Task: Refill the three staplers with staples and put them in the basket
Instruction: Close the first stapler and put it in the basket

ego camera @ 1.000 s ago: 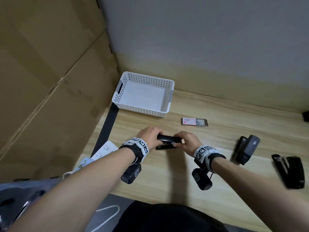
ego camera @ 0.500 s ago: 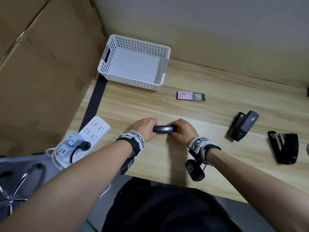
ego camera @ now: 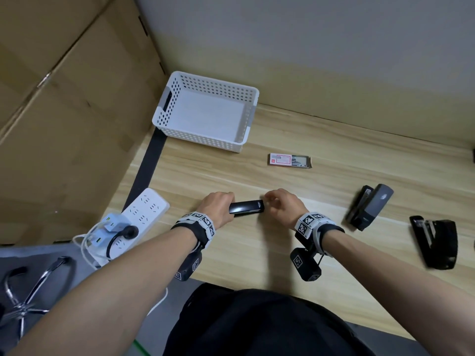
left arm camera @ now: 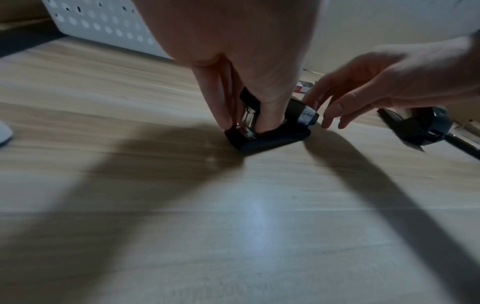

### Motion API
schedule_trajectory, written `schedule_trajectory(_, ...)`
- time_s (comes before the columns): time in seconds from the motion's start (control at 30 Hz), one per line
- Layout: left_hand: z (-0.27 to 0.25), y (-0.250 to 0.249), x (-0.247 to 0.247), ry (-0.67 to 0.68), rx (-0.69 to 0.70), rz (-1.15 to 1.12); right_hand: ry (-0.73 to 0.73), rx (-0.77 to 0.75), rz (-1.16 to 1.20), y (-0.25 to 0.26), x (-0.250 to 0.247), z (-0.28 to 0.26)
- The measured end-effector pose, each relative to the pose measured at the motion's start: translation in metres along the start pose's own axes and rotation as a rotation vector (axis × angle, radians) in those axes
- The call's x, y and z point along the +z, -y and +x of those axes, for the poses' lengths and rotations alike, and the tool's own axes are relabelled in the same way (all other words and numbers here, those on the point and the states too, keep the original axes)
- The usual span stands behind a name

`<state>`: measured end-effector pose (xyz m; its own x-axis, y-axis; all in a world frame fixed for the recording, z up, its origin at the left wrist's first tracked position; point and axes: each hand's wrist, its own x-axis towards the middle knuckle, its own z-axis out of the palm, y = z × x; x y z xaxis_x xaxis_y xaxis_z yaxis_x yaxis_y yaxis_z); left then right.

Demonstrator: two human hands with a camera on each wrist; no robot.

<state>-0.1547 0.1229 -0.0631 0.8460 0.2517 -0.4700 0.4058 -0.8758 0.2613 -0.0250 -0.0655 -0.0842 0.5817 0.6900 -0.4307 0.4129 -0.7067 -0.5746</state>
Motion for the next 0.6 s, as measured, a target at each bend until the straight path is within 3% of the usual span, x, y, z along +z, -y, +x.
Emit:
schedule_trajectory(0.13,-0.002,0.010,-0.017,-0.010,-0.037,-0.037,0.047,0.014,0.005,0.006,-0.013,0.007)
schedule_trajectory(0.27,0.002,0.024,-0.059,-0.110,-0.061,-0.109,0.068,-0.004,0.014,0.022,-0.030,0.021)
schedule_trajectory(0.43,0.019,0.053,-0.124,-0.259,-0.099,-0.159,0.020,-0.109,0.003,0.065,-0.053,0.051)
schedule_trajectory(0.6,0.049,0.084,-0.167,-0.329,-0.226,-0.154,-0.058,-0.177,-0.013,0.113,-0.075,0.100)
